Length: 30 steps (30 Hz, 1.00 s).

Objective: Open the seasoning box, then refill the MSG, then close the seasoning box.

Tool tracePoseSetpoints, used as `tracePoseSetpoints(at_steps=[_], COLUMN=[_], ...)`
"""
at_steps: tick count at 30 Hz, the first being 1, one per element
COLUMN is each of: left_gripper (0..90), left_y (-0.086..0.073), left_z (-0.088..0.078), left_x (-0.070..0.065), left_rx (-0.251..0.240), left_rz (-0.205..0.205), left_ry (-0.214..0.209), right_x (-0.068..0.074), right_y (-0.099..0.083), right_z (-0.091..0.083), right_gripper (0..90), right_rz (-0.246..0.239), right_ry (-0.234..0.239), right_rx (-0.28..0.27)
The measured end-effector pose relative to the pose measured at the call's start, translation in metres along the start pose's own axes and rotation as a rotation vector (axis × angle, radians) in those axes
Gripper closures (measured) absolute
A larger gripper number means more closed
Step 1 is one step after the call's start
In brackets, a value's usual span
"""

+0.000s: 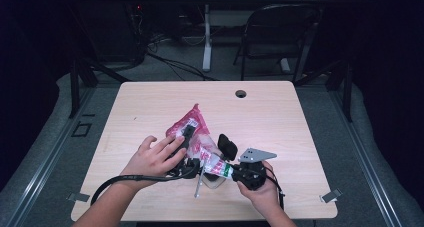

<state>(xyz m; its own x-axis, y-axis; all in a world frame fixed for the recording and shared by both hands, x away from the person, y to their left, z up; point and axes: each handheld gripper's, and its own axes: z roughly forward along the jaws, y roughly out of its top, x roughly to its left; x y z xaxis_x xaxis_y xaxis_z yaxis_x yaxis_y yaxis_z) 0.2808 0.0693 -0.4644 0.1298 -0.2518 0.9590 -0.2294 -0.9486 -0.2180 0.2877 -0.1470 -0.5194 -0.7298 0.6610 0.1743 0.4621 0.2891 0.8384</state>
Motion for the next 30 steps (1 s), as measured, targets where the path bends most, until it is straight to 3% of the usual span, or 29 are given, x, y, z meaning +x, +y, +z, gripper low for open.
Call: tracePoseSetpoints(at_steps=[30], left_gripper=[59.1], left_y=[-0.0019], left_z=[-0.0009], left_x=[-0.0005], left_rx=[0.01], left_rz=[-0.01], left_ry=[0.003], right_x=[0.0015], right_y=[0.0007], right_z=[0.0019], right_gripper=[90.0], right_rz=[-0.001], right_ry=[0.005], right_rx=[0.0])
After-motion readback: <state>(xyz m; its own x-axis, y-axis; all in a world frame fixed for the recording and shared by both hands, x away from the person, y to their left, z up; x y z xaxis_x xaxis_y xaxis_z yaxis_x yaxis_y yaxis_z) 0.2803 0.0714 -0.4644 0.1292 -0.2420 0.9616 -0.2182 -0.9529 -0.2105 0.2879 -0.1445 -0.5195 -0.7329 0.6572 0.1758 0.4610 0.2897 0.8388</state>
